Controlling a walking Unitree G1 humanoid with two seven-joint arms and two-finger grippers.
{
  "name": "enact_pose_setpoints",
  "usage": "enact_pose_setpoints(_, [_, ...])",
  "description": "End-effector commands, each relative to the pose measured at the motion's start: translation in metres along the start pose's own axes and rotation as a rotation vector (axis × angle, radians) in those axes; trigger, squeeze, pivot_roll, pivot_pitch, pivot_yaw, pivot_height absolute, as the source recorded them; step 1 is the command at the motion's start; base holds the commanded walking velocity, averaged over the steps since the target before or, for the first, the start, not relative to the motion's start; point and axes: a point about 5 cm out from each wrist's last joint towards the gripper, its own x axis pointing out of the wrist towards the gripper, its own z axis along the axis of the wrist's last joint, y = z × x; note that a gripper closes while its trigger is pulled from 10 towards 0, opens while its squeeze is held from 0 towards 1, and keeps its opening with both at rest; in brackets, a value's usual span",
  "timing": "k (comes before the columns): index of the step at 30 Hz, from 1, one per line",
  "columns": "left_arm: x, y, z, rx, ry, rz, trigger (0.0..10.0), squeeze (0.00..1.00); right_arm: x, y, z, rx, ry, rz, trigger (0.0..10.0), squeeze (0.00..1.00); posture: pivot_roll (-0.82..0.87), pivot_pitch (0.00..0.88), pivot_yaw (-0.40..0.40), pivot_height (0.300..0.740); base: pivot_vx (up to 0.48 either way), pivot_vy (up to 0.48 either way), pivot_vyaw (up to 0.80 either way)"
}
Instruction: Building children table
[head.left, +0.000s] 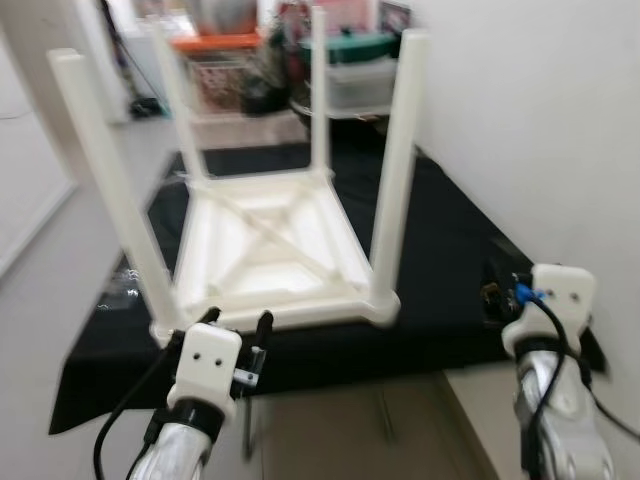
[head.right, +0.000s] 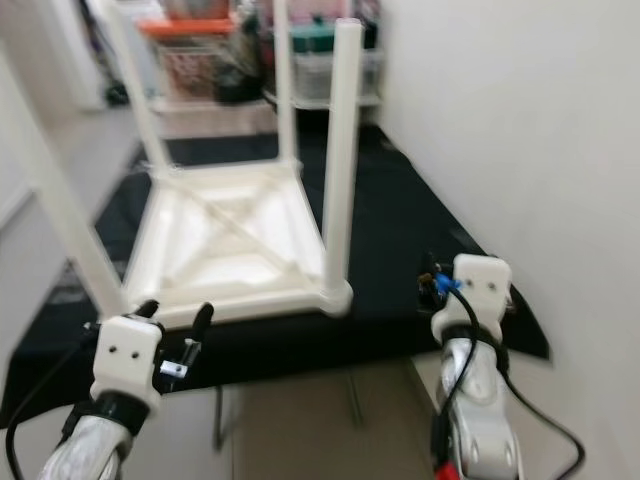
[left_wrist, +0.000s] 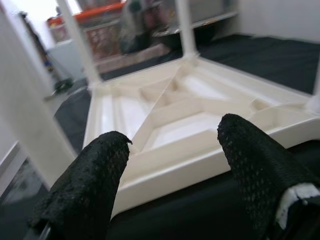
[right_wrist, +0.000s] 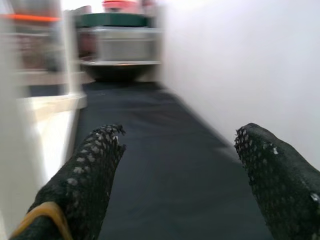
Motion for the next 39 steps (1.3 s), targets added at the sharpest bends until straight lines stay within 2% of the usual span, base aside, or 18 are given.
enact_pose_setpoints(1, [0.002,-0.003,0.000,-0.007,0.003,-0.009,10.0,0.00,0.000,-0.010,0.000,-0.016,0.005,-0.031,10.0,0.00,0.05,0.002,-0.028,0.740,0.000,0.000,0.00])
enact_pose_setpoints(8, [0.001,0.001,-0.002,0.006,0.005,0.012,10.0,0.00,0.000,-0.008,-0.001,0.001,0.011,-0.028,10.0,0.00,0.05,0.000,-0.028,0.740,0.000,0.000,0.00])
enact_pose_setpoints(10, [0.001,0.001,-0.002,-0.001,0.005,0.010,10.0,0.00,0.006,-0.006,0.005,0.105,-0.005,0.001,10.0,0.00,0.05,0.000,-0.029,0.740,0.000,0.000,0.00])
enact_pose_setpoints(11, [0.001,0.001,-0.002,-0.001,0.005,0.010,10.0,0.00,0.006,-0.006,0.005,0.105,-0.005,0.001,10.0,0.00,0.05,0.000,-0.029,0.740,0.000,0.000,0.00])
enact_pose_setpoints(12, [0.001,0.001,-0.001,-0.003,0.002,0.009,10.0,0.00,0.013,0.001,0.017,0.204,-0.048,0.087,10.0,0.00,0.05,0.000,-0.026,0.740,0.000,0.000,0.00])
enact_pose_setpoints(14, [0.002,0.000,0.000,-0.006,-0.001,0.006,10.0,0.00,0.019,0.003,0.030,0.232,-0.097,0.131,10.0,0.00,0.05,0.000,-0.026,0.740,0.000,0.000,0.00])
enact_pose_setpoints(17, [0.002,0.000,0.000,-0.007,-0.003,0.004,10.0,0.00,0.022,0.002,0.035,0.232,-0.120,0.133,10.0,0.00,0.05,0.000,-0.026,0.740,0.000,0.000,0.00])
enact_pose_setpoints(18, [0.003,-0.001,0.001,-0.008,-0.006,0.003,10.0,0.00,0.026,-0.001,0.042,0.232,-0.145,0.124,10.0,0.64,0.05,0.000,-0.027,0.740,0.000,0.000,0.00])
enact_pose_setpoints(19, [0.003,-0.001,0.001,-0.008,-0.006,0.003,10.0,0.00,0.026,-0.001,0.042,0.232,-0.145,0.124,10.0,0.64,0.05,0.000,-0.027,0.740,0.000,0.000,0.00])
enact_pose_setpoints(20, [0.003,-0.001,0.001,-0.008,-0.009,0.002,10.0,0.00,0.028,-0.003,0.050,0.240,-0.179,0.135,10.0,1.00,0.05,0.000,-0.028,0.740,0.000,0.000,0.00])
enact_pose_setpoints(21, [0.003,-0.001,0.001,-0.008,-0.009,0.002,10.0,0.00,0.028,-0.003,0.050,0.240,-0.179,0.135,10.0,1.00,0.05,0.000,-0.028,0.740,0.000,0.000,0.00])
enact_pose_setpoints(22, [0.004,-0.001,0.002,-0.008,-0.011,0.002,10.0,0.00,0.030,-0.003,0.058,0.275,-0.209,0.159,10.0,1.00,0.05,0.005,-0.030,0.740,0.000,0.000,0.00])
enact_pose_setpoints(24, [0.004,-0.001,0.002,-0.008,-0.014,0.002,10.0,0.00,0.032,-0.004,0.070,0.286,-0.257,0.191,10.0,1.00,0.05,0.004,-0.030,0.740,0.000,0.000,0.00])
enact_pose_setpoints(29, [0.006,-0.001,0.003,-0.007,-0.019,0.003,10.0,0.00,0.033,-0.002,0.079,0.280,-0.300,0.229,10.0,1.00,0.05,0.007,-0.030,0.740,0.000,0.000,0.00])
enact_pose_setpoints(30, [0.007,0.000,0.004,-0.005,-0.022,0.005,10.0,0.00,0.034,-0.001,0.082,0.326,-0.302,0.253,10.0,1.00,0.05,0.009,-0.030,0.740,0.000,0.000,0.00])
enact_pose_setpoints(31, [0.008,0.001,0.004,-0.003,-0.025,0.008,10.0,0.00,0.036,0.002,0.088,0.364,-0.310,0.292,10.0,0.00,0.05,0.009,-0.028,0.740,0.000,0.000,0.00])
enact_pose_setpoints(33, [0.010,0.002,0.004,0.001,-0.030,0.012,10.0,0.00,0.038,0.008,0.099,0.398,-0.329,0.360,10.0,0.00,0.05,0.012,-0.029,0.740,0.000,0.000,0.00])
enact_pose_setpoints(39, [0.012,0.002,0.005,0.001,-0.037,0.011,10.0,0.00,0.049,0.018,0.120,0.410,-0.367,0.426,10.0,0.00,0.05,0.015,-0.026,0.740,0.000,0.000,0.00])
